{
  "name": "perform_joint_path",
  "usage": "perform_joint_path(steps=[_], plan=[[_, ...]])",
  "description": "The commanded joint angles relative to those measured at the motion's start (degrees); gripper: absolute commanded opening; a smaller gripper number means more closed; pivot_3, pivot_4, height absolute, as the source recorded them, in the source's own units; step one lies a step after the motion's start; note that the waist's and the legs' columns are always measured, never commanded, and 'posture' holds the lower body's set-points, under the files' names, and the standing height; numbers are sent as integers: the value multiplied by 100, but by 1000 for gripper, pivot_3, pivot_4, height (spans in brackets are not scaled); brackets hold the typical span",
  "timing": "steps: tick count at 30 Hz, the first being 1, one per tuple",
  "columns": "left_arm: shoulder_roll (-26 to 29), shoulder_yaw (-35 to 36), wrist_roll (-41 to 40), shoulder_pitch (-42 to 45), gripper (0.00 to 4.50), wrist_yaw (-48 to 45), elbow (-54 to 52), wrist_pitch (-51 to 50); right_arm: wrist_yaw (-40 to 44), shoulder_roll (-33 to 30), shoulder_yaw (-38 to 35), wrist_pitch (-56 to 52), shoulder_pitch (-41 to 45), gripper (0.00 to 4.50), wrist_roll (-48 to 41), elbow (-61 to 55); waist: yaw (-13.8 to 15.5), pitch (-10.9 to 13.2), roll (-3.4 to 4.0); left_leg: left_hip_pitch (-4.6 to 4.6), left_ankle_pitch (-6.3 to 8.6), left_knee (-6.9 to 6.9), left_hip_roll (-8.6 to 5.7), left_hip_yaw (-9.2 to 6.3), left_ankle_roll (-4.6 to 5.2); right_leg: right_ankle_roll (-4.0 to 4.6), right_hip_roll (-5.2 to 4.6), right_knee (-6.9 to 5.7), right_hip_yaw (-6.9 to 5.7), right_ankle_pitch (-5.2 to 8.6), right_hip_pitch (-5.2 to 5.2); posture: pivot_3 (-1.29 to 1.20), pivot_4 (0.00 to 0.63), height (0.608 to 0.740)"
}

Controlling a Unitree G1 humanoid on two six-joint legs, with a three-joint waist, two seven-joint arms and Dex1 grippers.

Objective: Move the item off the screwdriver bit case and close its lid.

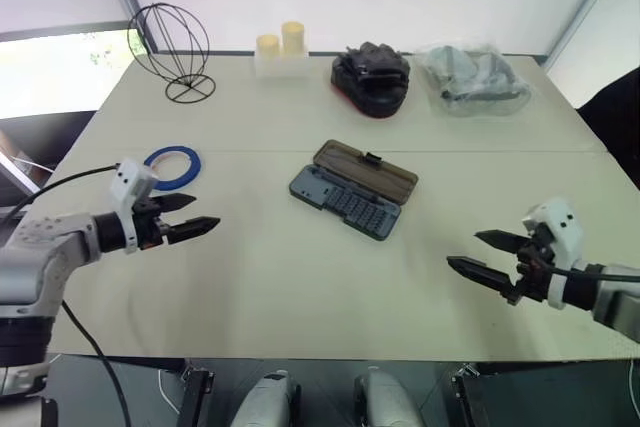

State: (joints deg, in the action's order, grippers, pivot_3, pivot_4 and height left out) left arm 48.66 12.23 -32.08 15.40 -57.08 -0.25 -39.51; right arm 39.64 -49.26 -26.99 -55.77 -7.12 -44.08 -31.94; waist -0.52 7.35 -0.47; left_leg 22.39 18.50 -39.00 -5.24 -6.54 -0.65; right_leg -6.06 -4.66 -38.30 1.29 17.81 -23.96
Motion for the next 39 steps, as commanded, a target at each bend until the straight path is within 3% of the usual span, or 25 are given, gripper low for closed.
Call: perform_joint_path(steps=[1, 30, 34, 39], plan=[[3, 187, -119, -1, 4457, 29, -196, -10, -57, 20, 33, 135, 99, 4500, 2, -106, -2, 0, 0, 0, 0, 0, 0, 0, 0, 0, 0, 0, 0, 0, 0, 0, 150, 740], [-84, 438, -334, -80, 4457, 395, -522, -197, -173, 103, 460, 372, 343, 4500, 175, 104, 1, 0, 0, 0, 0, -1, 0, -1, 0, 0, 0, 1, -1, 0, 2, 0, 150, 740], [-336, 198, -526, 1076, 4457, 174, 210, -282, -837, 305, 549, -211, 976, 4500, 123, 553, 31, 1, -5, 0, 0, -10, 0, -4, -1, 0, 1, 1, -5, 0, 6, 0, 150, 740], [-810, -877, 302, 2366, 4457, -577, 1414, 656, -1206, 561, 884, -213, 1868, 4500, 378, 1046, 69, 0, -2, -8, -1, -10, -5, 1, -1, -1, -1, 6, -9, -1, 16, 0, 150, 740]])
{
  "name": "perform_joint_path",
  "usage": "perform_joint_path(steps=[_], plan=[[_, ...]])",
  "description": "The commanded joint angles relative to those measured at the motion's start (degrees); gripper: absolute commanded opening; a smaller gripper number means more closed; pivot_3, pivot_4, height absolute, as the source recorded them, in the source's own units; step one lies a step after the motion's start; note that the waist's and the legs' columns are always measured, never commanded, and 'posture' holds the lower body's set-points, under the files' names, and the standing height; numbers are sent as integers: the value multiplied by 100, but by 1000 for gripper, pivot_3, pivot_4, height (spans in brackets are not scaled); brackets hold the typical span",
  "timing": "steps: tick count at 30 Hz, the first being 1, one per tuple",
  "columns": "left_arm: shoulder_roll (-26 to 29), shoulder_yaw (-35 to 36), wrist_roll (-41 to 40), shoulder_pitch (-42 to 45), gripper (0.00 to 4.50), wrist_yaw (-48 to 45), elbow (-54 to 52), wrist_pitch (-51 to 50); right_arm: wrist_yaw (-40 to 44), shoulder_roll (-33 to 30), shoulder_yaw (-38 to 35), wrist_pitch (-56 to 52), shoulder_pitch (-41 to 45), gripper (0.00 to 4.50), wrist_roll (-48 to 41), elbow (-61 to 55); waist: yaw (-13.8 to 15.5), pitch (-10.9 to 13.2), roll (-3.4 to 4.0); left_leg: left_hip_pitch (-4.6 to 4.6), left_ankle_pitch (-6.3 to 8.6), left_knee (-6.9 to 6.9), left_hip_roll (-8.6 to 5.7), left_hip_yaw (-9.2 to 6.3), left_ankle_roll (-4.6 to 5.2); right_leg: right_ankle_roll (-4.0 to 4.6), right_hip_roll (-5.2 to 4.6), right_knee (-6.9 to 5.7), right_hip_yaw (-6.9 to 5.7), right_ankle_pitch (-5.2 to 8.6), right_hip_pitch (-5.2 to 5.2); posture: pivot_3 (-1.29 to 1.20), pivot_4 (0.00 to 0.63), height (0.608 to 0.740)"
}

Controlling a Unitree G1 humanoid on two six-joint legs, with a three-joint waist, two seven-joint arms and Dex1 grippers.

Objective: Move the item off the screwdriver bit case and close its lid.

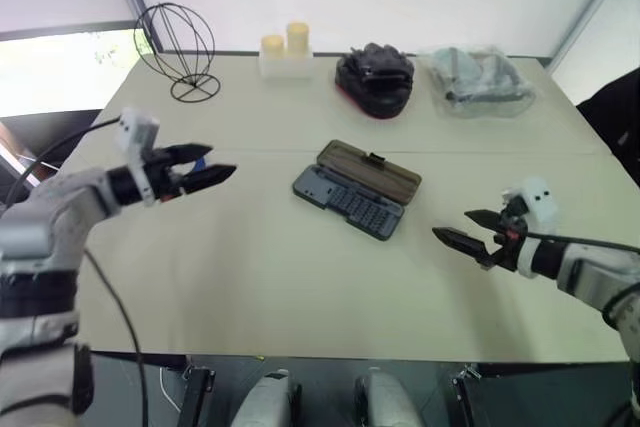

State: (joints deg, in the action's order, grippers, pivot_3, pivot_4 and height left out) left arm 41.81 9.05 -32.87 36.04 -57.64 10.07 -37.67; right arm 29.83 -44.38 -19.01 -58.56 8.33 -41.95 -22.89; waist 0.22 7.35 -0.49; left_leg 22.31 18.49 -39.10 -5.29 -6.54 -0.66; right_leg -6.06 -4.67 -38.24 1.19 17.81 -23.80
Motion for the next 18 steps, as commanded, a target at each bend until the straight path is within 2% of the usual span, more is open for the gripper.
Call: perform_joint_path(steps=[1, 4, 7, 10, 14, 18], plan=[[-165, -756, 447, 431, 4457, -756, 417, 544, -340, 110, 135, 90, 476, 4500, 265, 229, -23, 0, 0, 0, 0, 8, 0, 0, 0, 0, 0, 0, 0, 0, -4, 0, 150, 740], [-314, -1416, 975, 734, 4457, -1301, 656, 1201, -759, 605, 292, 496, 1321, 4500, 574, 855, -127, 1, -1, 17, 0, 10, -3, 2, 0, 0, -4, -6, -4, 0, -25, 0, 150, 740], [-531, -1677, 1449, 688, 4457, -1234, 974, 1931, -1295, 1174, 751, 920, 2222, 4500, 1254, 1880, -239, 1, 0, 16, 0, 9, 1, 14, 0, -1, -4, -10, -5, -1, -33, 0, 150, 740], [-715, -1653, 1442, 493, 4457, -1138, 787, 1941, -1418, 1465, 1185, 1233, 2836, 4500, 1809, 2898, -287, 1, 1, 14, -1, 9, 4, 13, -3, -1, -3, -36, -4, -1, -51, 0, 150, 740], [-747, -1388, 1236, -28, 4457, -908, 87, 1653, -1019, 1780, 1915, 2050, 3724, 4500, 2610, 5019, -369, 2, 1, 15, -2, 2, 0, 21, -3, 0, -11, -87, 0, -1, -75, 0, 150, 740], [-738, -1082, 1139, -519, 4457, -499, -418, 1454, -755, 2108, 2186, 2557, 4422, 4500, 3053, 6649, -435, 2, 2, 15, -2, 1, 1, 15, -3, 0, -11, -87, -1, -1, -75, 0, 150, 740]])
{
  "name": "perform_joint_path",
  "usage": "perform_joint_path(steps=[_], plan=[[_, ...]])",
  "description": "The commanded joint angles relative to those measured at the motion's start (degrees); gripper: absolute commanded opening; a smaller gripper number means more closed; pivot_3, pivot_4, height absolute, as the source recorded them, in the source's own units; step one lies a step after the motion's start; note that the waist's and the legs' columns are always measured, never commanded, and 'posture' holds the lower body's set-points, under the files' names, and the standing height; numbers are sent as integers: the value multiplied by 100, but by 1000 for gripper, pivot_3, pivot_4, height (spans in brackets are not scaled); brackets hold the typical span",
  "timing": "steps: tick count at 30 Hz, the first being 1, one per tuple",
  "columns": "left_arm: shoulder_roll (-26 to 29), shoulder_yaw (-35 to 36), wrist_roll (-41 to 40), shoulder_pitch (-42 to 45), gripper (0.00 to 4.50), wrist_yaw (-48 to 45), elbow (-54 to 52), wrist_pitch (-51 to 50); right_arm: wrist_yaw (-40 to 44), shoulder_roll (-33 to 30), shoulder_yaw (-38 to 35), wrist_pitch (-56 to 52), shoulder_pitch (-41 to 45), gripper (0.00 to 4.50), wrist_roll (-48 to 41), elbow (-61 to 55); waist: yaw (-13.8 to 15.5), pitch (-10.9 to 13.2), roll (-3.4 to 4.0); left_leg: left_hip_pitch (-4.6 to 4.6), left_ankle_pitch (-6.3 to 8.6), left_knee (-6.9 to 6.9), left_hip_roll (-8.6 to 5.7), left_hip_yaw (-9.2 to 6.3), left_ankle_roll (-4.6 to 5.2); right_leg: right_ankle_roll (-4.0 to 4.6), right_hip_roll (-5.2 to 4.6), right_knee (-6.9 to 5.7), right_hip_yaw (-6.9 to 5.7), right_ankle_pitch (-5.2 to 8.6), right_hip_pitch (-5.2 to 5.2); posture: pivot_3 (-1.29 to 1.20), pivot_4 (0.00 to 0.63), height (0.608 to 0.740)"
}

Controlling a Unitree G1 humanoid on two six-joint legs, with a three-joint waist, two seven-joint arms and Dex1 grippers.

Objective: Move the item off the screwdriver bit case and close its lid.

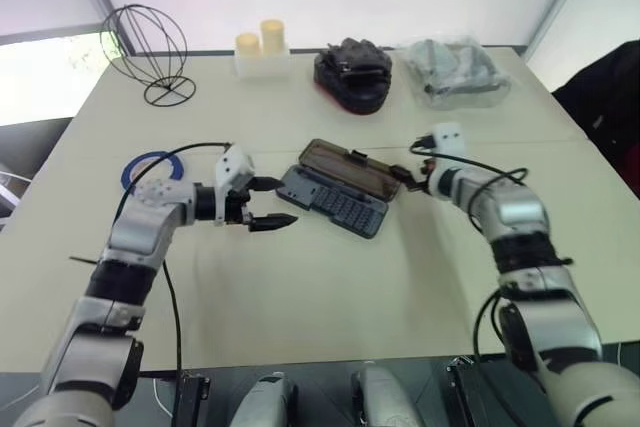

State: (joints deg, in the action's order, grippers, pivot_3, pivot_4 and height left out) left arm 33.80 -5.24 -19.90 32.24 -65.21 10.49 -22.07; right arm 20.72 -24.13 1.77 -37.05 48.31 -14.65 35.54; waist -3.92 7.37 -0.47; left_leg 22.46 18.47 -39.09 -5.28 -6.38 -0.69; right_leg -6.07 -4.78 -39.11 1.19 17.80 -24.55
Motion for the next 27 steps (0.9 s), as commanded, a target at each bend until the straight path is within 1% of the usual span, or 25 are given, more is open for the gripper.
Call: perform_joint_path(steps=[1, 4, 6, 9, 13, 14, 15, 18, 19, 22, 23, 25, 26, 27], plan=[[68, 417, -188, -267, 4457, 354, -604, -166, 190, 129, 204, 559, 542, 4500, 489, 1144, -24, 0, -1, -1, 0, 2, 0, 2, 0, 0, 0, 0, 0, 0, 1, 0, 150, 740], [61, 555, -286, -516, 4457, 570, -959, -362, 283, 186, 333, 962, 761, 4500, 836, 1809, -19, -1, -1, -2, 0, 3, 0, 0, 0, 0, 1, 1, 0, 0, 5, 0, 150, 740], [113, 723, -376, -778, 4500, 732, -1279, -509, 558, 228, 441, 1074, 860, 3965, 992, 2133, -19, -1, -1, -4, 0, 3, -1, -4, 0, 0, 2, 1, -1, 0, 9, 0, 150, 740], [164, 844, -413, -943, 4500, 866, -1452, -594, 858, 283, 511, 1115, 934, 2763, 1131, 2391, -10, -3, -1, -7, 0, -1, -1, -4, 0, 0, 1, 1, -1, 0, 17, 0, 150, 740], [251, 901, -412, -954, 4500, 950, -1465, -595, 1146, 329, 591, 1057, 880, 671, 1317, 2505, -10, -14, -11, -14, 0, -10, -2, -9, 0, 0, 3, 1, -2, 0, 31, 0, 150, 740], [273, 912, -437, -946, 4500, 959, -1482, -618, 1200, 328, 592, 1053, 863, 301, 1347, 2499, -11, -15, -14, -22, 0, -9, -1, -9, 0, 0, 4, 1, -2, 0, 37, 0, 150, 740], [286, 927, -458, -933, 4500, 972, -1487, -638, 1263, 322, 593, 1054, 841, 41, 1371, 2496, -13, -16, -13, -34, 0, -8, 0, -9, -1, 0, 5, 2, -2, 0, 50, 0, 150, 740], [310, 953, -492, -898, 4500, 1000, -1461, -663, 1495, 288, 642, 1137, 782, 41, 1444, 2428, 10, -14, -10, -93, 1, 6, 0, -7, -1, 1, 6, 9, 0, 0, 102, 0, 150, 740], [317, 940, -480, -886, 4500, 1011, -1439, -652, 1539, 245, 708, 1368, 736, 41, 1539, 2337, 18, -14, -11, -104, 1, 9, 0, -13, -1, 1, 6, 10, 0, 1, 115, 0, 150, 740], [326, 915, -473, -869, 4500, 1034, -1410, -631, 1578, 177, 756, 1784, 663, 41, 1713, 2188, 24, -14, -11, -103, 2, 7, -3, -14, 1, 1, 4, 12, 1, 1, 117, 0, 150, 740], [320, 906, -472, -851, 4500, 1045, -1392, -629, 1611, 72, 852, 2078, 605, 41, 1850, 2015, 27, -14, -11, -103, 2, 7, -3, -14, 1, 1, 4, 12, 1, 1, 117, 0, 150, 740], [323, 881, -455, -825, 4500, 1044, -1346, -614, 2091, -436, 1247, 2909, 279, 41, 2242, 1175, 86, -8, -1, -101, 2, 9, -3, -16, 0, 1, 4, 12, 0, 1, 113, 0, 150, 740], [340, 884, -467, -828, 4500, 1024, -1348, -628, 2460, -759, 1371, 3386, 21, 41, 2305, 594, 130, -4, 6, -93, 3, 10, -5, -20, 1, 1, 3, 11, 0, 1, 106, 0, 150, 740], [361, 888, -492, -835, 4500, 998, -1356, -661, 2919, -1085, 1454, 3552, -253, 41, 2272, 15, 159, 2, 15, -88, 3, 13, -9, -20, 1, 1, 0, 12, 1, 1, 100, 0, 150, 740]])
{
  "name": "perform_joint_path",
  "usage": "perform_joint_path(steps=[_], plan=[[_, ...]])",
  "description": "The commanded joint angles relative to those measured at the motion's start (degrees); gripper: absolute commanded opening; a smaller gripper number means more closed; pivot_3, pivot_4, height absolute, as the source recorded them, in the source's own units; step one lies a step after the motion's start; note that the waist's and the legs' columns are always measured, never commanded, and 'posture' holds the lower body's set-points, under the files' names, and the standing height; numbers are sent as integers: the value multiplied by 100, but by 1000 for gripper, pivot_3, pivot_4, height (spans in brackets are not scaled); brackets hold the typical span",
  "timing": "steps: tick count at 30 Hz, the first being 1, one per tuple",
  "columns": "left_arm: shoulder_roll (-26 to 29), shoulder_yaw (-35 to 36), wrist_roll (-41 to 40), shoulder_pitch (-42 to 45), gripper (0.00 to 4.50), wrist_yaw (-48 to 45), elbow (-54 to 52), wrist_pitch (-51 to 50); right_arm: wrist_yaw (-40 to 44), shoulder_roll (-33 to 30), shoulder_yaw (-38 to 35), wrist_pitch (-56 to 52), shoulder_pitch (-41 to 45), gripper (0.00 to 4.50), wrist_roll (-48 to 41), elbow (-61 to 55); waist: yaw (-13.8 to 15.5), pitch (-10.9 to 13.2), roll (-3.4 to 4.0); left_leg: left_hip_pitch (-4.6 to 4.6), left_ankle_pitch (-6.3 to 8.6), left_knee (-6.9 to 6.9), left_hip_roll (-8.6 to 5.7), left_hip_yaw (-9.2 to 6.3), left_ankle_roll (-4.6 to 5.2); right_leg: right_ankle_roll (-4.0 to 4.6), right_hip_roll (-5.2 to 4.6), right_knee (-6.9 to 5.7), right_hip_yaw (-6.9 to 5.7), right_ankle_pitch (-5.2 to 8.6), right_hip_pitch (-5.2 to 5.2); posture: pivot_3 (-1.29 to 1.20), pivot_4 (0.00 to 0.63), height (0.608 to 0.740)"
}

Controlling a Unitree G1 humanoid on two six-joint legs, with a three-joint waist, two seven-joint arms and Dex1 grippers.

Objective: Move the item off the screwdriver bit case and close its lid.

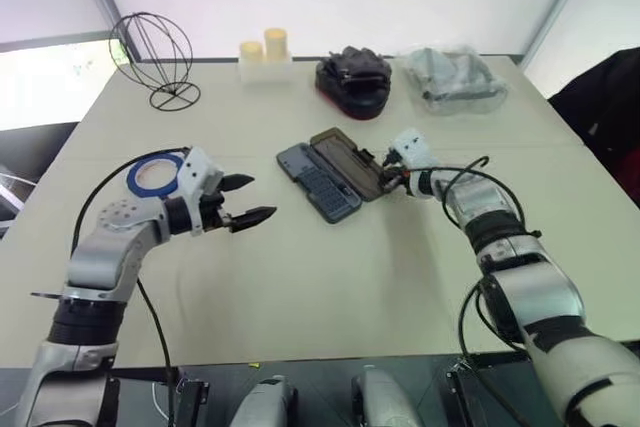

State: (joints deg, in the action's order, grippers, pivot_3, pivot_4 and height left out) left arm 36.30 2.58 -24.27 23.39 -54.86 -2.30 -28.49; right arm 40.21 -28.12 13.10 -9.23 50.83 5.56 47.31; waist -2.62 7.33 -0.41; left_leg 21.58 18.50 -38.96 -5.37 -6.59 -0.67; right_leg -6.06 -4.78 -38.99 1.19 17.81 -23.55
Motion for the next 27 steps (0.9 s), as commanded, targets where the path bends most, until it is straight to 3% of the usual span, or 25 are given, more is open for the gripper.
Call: perform_joint_path(steps=[1, 4, 7, 13, 27], plan=[[130, 95, -82, 50, 4500, -77, -79, -58, 1297, -975, 316, 929, -753, 41, 173, -1630, 64, 9, 15, 9, 1, 1, -5, -5, 2, 0, -3, -3, 0, 0, -9, 0, 150, 740], [165, 35, -121, 76, 4500, -182, -61, -122, 1829, -1531, 285, 1318, -1215, 41, 76, -2367, 23, 9, 14, 62, 2, -15, -15, -10, 4, -1, -13, -11, -3, 0, -65, 0, 150, 740], [191, -51, -203, 159, 4500, -381, -91, -267, 1854, -1775, 284, 1889, -1265, 41, 267, -2431, -16, 11, 18, 80, 2, -10, -14, 4, 4, -1, -18, -7, -9, 0, -84, 0, 150, 740], [381, -371, -324, 111, 4500, -909, -316, -538, 1955, -1615, 470, 3025, -854, 41, 522, -1819, 5, 13, 20, 80, 0, -9, 1, 15, 1, -1, -4, -1, -7, 0, -85, 0, 150, 740], [245, -315, -291, 44, 4500, -713, -348, -566, 2344, -1268, 760, 4130, -689, 41, 715, -1446, 14, 13, 20, 80, 0, -10, 3, 10, 0, -1, -1, 0, -7, 0, -84, 0, 150, 740]])
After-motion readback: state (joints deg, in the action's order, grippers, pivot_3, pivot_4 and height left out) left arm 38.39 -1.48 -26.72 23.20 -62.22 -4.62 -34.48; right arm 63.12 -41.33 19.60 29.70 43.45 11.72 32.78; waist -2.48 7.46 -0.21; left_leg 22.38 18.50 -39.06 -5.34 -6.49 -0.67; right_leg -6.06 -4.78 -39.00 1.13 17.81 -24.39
